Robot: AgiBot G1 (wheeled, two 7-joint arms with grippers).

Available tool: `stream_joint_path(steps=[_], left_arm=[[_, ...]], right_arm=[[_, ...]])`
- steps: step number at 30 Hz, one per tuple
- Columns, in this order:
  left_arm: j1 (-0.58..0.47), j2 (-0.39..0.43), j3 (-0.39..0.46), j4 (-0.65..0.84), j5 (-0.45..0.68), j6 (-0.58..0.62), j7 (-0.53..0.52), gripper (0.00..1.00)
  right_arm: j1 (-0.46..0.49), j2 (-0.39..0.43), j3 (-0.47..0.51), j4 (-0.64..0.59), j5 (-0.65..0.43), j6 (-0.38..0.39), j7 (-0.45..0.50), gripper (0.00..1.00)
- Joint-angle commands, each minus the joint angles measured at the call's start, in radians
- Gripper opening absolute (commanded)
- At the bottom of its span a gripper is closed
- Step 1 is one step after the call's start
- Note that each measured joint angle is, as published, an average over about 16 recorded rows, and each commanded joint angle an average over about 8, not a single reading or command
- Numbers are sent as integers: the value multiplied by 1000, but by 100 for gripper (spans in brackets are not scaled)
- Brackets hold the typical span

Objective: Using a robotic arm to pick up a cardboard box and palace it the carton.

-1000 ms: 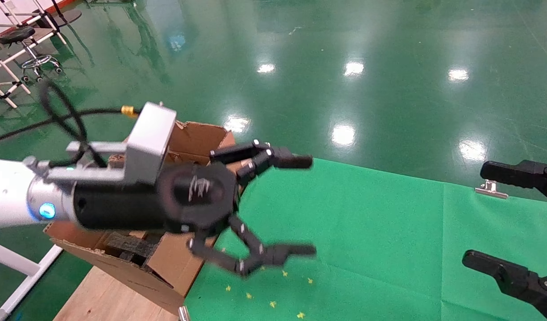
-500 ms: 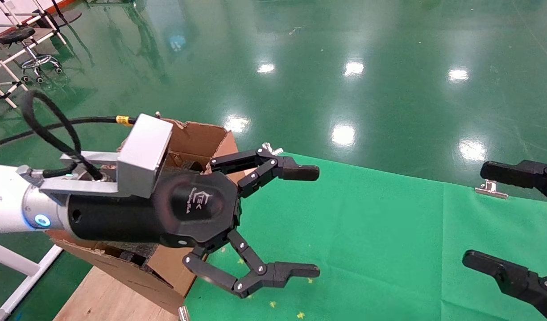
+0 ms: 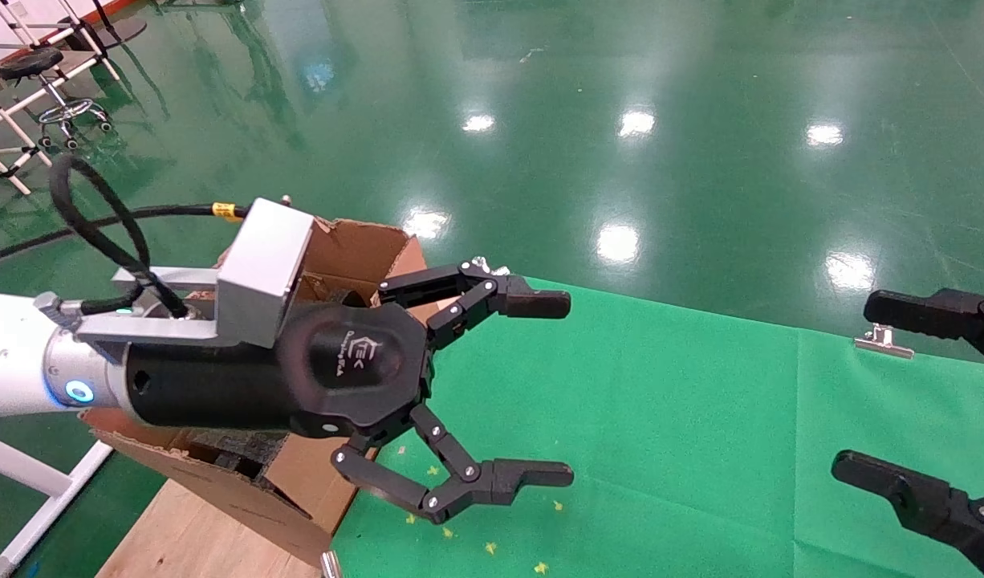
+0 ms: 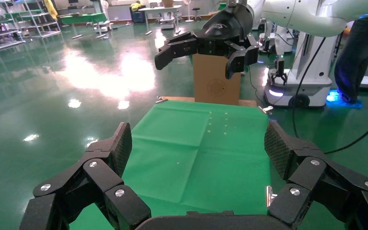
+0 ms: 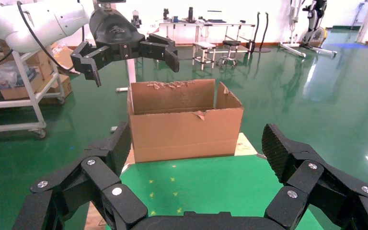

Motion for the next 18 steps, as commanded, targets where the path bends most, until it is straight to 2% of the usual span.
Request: stream_joint_path(steps=[1, 18], left_arm=[[-1, 0, 0, 1, 1, 0, 0, 100], [-3, 1, 1, 5, 3, -1, -1, 100]], right_arm=[[0, 0, 0, 0, 0, 0, 0, 100], [0, 0, 0, 0, 0, 0, 0, 100]])
